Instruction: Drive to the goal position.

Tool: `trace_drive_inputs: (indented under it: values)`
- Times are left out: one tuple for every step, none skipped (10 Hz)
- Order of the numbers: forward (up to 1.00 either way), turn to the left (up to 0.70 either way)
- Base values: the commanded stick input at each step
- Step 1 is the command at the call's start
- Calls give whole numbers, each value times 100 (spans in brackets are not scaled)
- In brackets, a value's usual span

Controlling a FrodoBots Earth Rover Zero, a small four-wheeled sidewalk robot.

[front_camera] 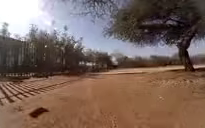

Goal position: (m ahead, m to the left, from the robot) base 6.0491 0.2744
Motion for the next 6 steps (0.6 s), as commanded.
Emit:
trace_drive_inputs:
  values:
    - [100, 0]
    - [100, 0]
    - [100, 0]
    - [100, 0]
    - [100, 0]
    - [100, 0]
